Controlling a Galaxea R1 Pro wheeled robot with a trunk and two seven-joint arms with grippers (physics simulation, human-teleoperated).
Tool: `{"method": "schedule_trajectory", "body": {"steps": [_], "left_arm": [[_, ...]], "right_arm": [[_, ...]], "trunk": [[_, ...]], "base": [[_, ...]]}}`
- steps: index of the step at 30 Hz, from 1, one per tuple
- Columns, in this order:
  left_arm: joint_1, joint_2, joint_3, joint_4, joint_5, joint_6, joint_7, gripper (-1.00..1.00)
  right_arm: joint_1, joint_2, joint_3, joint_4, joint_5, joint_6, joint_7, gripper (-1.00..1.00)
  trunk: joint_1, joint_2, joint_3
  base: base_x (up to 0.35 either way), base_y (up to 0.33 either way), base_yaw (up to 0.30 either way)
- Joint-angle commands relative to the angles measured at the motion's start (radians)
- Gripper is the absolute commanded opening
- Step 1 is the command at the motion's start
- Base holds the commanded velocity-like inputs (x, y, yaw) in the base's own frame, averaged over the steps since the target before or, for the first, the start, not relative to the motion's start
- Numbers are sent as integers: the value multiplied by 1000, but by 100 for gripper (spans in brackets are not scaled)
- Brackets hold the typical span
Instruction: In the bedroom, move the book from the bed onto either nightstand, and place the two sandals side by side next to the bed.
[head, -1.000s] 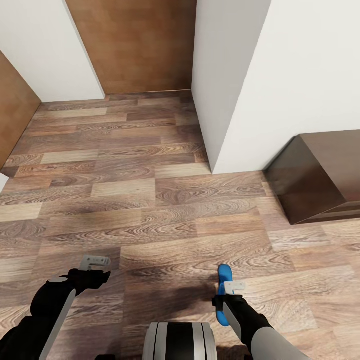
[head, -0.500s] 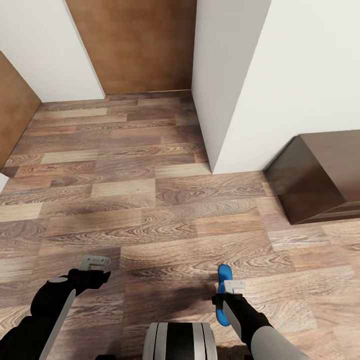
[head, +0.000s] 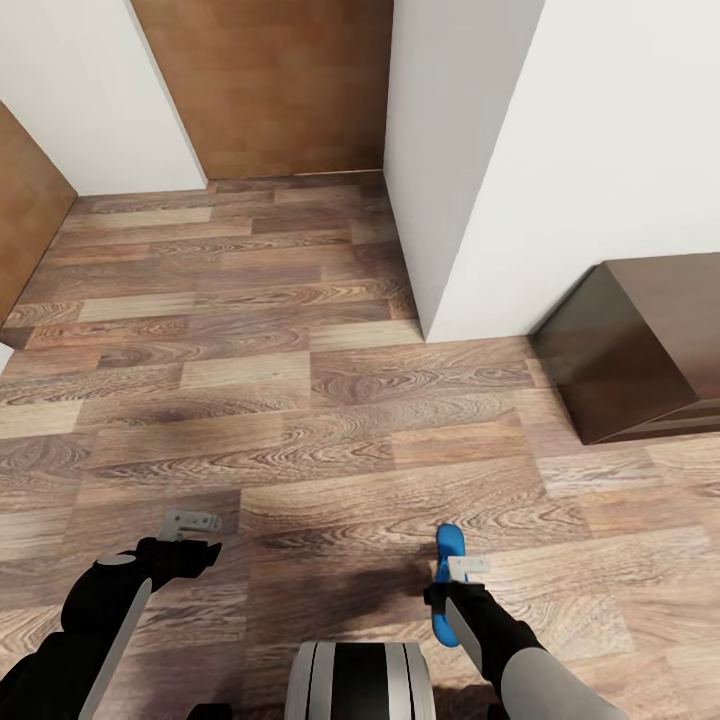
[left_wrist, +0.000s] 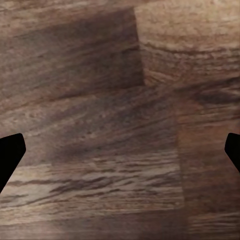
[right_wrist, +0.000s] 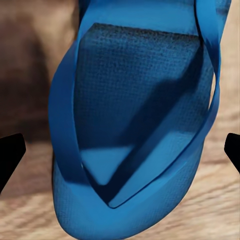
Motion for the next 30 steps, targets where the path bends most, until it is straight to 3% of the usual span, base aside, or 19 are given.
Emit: {"method": "schedule_trajectory", "body": {"steps": [1,14,19,30], "left_arm": [[0,0,1,-1,2,5,-3,100],[0,1,1,-1,2,5,-3,100],[0,1,1,-1,2,5,-3,100],[0,1,1,-1,2,5,-3,100]], "right_arm": [[-1,0,1,-2,-1,6,-4,100],[-16,0,1,-3,1,6,-5,100],[-24,0,1,-2,1,7,-5,100],[-31,0,1,1,2,8,-5,100]], "trunk": [[0,0,-1],[0,0,-1],[2,-1,-20],[2,-1,-20]], "base": [[0,0,0],[0,0,0],[0,0,0],[0,0,0]]}}
